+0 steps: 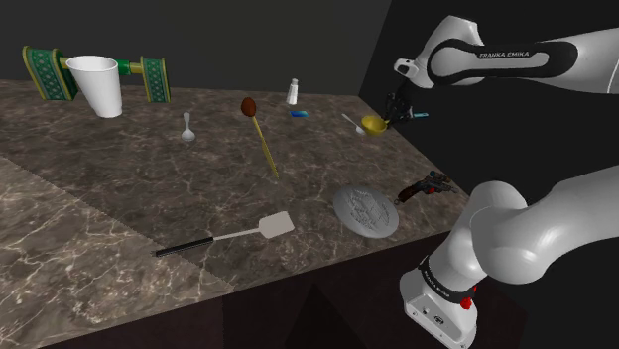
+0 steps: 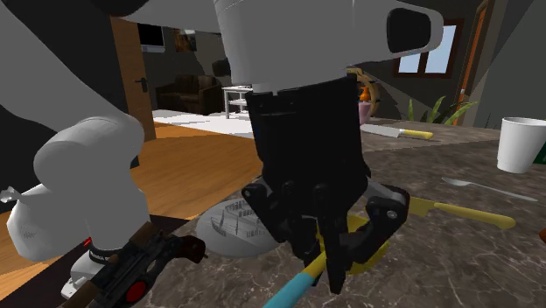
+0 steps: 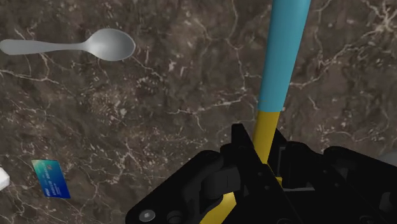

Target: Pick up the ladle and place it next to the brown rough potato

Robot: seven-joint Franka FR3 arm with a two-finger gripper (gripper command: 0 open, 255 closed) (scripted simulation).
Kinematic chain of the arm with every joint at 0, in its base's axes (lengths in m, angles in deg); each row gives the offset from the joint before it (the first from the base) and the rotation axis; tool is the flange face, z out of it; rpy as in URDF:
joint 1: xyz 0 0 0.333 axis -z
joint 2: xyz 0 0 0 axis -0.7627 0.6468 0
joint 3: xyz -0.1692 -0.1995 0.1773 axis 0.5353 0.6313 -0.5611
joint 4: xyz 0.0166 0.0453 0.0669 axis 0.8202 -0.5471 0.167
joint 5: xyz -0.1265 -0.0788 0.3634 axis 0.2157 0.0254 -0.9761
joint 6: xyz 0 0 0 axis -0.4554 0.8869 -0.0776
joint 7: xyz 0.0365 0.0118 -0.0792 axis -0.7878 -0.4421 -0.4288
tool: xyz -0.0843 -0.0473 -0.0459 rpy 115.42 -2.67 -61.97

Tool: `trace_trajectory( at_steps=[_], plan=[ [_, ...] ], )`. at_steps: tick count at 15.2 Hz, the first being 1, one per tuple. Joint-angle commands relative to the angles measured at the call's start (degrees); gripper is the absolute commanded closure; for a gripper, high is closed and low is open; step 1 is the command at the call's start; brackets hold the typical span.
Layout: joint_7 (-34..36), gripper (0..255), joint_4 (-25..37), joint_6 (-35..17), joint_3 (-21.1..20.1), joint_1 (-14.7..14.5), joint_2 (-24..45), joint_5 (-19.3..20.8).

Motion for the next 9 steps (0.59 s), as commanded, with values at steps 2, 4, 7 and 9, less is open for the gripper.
trace_trajectory(
  at_steps=[2,4,7,9],
  plan=[
    [2.9,255,1.2,-1.6,-1.3,-3.0,3.3,-2.2],
    [4.8,255,2.2,-2.4,-2.2,-5.0,5.6,-3.7],
    [7.2,255,4.2,-3.6,-3.4,-8.0,9.4,-6.1],
    [8.5,255,5.9,-4.2,-4.0,-10.0,12.2,-7.9]
  ],
)
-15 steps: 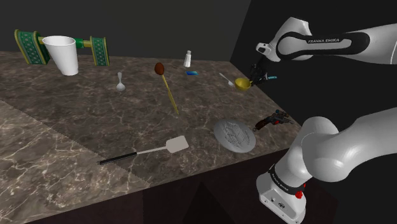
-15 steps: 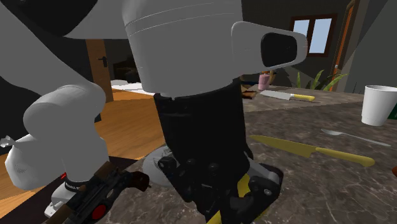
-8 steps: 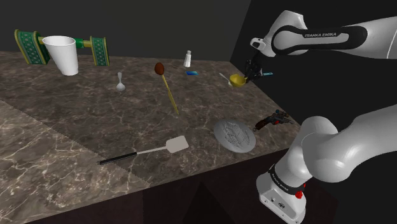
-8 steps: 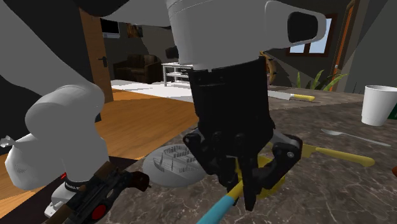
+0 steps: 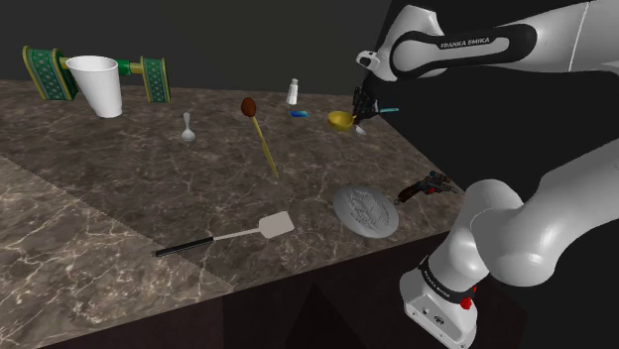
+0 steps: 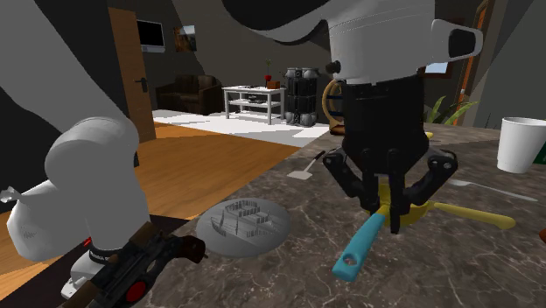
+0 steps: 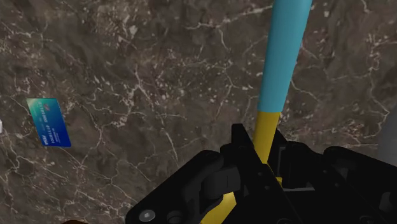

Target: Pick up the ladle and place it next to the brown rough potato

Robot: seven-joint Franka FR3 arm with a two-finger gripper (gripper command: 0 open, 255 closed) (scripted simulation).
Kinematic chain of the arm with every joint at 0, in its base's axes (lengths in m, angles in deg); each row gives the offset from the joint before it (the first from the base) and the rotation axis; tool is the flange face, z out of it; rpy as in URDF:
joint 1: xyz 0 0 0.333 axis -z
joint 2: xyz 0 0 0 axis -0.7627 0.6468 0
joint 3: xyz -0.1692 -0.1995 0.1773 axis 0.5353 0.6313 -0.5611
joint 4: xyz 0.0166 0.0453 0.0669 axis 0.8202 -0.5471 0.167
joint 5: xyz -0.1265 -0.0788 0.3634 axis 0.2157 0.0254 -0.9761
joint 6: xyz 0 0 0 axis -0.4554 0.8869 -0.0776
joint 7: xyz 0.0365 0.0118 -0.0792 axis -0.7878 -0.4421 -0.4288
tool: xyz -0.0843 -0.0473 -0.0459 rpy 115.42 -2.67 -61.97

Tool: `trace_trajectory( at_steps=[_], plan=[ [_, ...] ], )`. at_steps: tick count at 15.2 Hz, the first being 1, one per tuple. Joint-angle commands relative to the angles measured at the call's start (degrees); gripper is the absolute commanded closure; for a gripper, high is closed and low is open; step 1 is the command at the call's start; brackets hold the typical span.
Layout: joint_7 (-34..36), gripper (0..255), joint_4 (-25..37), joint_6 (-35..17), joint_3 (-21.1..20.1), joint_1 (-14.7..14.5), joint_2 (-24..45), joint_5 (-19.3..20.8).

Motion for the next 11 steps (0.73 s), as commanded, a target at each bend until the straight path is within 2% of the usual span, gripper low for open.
trace_trajectory(
  at_steps=[1,6,11],
  plan=[
    [1.0,255,2.1,-0.7,-0.3,-2.1,3.1,-2.0],
    [3.2,255,7.7,-1.5,-1.4,-6.5,11.0,-7.3],
    [4.3,255,15.2,-1.1,-2.5,-9.8,19.8,-13.4]
  ],
)
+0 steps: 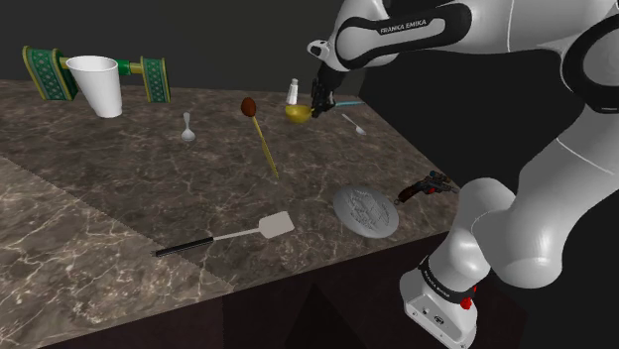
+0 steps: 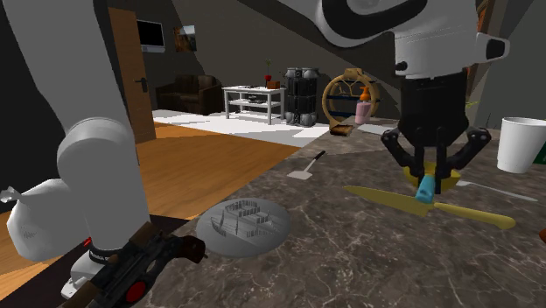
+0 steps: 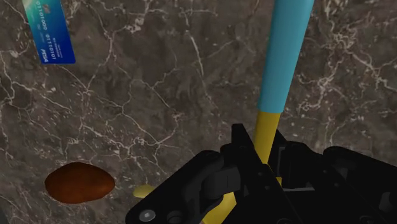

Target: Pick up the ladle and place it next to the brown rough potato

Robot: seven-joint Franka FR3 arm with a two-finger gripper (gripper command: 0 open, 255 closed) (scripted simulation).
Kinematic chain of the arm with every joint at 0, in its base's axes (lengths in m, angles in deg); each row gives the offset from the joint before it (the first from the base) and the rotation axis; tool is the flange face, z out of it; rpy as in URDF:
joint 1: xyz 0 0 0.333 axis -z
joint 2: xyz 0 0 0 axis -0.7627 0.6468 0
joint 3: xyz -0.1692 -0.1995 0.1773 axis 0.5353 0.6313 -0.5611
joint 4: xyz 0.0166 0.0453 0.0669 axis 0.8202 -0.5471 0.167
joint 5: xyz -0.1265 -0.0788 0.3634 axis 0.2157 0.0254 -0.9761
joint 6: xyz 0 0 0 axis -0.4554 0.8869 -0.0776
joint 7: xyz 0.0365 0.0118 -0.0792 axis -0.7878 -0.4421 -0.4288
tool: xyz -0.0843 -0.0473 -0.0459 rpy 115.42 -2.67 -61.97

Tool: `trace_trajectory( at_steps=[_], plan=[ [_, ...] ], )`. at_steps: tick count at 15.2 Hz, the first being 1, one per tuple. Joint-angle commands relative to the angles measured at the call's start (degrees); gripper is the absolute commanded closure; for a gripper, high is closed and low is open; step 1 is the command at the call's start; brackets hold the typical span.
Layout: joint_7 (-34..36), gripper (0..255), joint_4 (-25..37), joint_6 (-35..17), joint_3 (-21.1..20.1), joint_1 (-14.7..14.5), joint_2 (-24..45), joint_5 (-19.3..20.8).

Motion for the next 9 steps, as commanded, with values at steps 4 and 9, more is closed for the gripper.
trace_trajectory(
  at_steps=[4,9],
  plan=[
    [0.9,255,8.8,1.5,-1.6,-2.0,9.3,-6.2],
    [1.9,255,19.8,4.6,-3.7,-2.0,18.9,-11.7]
  ],
)
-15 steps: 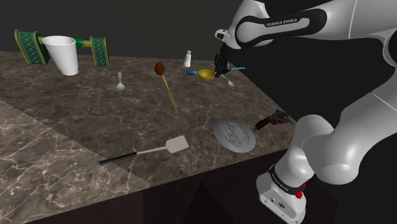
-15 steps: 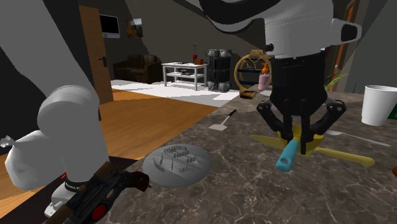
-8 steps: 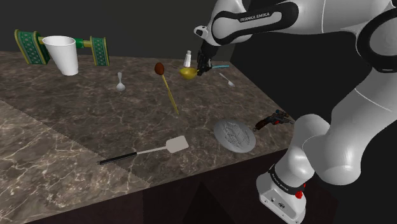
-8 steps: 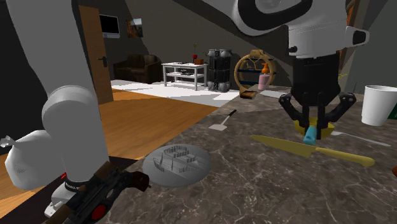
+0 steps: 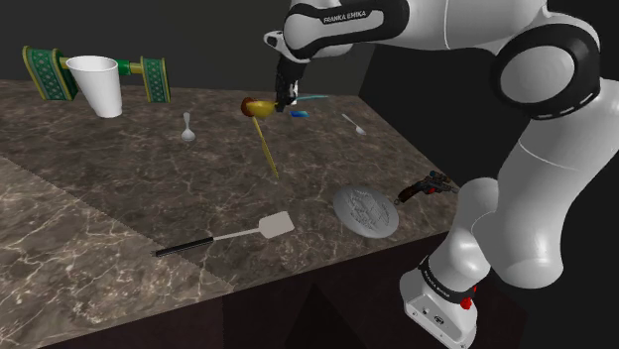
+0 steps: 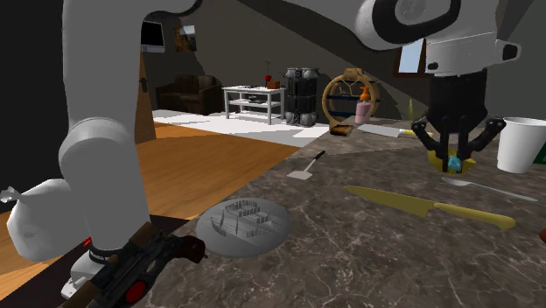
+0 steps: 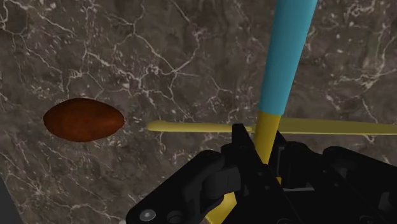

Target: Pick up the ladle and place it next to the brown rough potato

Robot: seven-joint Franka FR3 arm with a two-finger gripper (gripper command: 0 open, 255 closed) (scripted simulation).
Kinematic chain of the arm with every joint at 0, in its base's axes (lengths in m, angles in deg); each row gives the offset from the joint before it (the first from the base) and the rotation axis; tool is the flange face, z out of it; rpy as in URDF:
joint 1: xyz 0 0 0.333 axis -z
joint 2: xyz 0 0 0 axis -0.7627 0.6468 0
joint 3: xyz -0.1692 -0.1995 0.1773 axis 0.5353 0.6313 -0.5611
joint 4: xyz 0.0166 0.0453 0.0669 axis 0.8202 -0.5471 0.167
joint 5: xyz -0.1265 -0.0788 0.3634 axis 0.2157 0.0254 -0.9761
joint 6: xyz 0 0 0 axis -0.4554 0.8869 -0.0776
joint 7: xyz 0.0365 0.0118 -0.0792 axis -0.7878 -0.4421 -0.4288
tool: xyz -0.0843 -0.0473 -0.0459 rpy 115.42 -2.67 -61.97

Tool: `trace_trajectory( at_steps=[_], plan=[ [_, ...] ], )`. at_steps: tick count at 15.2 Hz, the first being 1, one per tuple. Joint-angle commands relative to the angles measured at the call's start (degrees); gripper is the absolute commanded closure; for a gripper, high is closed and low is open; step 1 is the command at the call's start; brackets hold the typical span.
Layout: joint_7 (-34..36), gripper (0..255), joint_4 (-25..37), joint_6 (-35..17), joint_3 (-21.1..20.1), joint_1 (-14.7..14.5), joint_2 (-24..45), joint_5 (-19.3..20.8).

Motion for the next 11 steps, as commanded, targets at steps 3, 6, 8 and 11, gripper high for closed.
trace_trajectory(
  at_steps=[3,6,8,11],
  plan=[
    [1.6,255,10.2,3.4,-2.0,0.6,8.0,-3.8],
    [2.9,255,19.4,6.7,-3.5,1.9,14.4,-6.2],
    [4.0,255,26.4,9.3,-4.5,3.1,19.0,-7.6],
    [6.2,255,39.7,14.5,-6.2,5.7,27.0,-9.6]
  ],
)
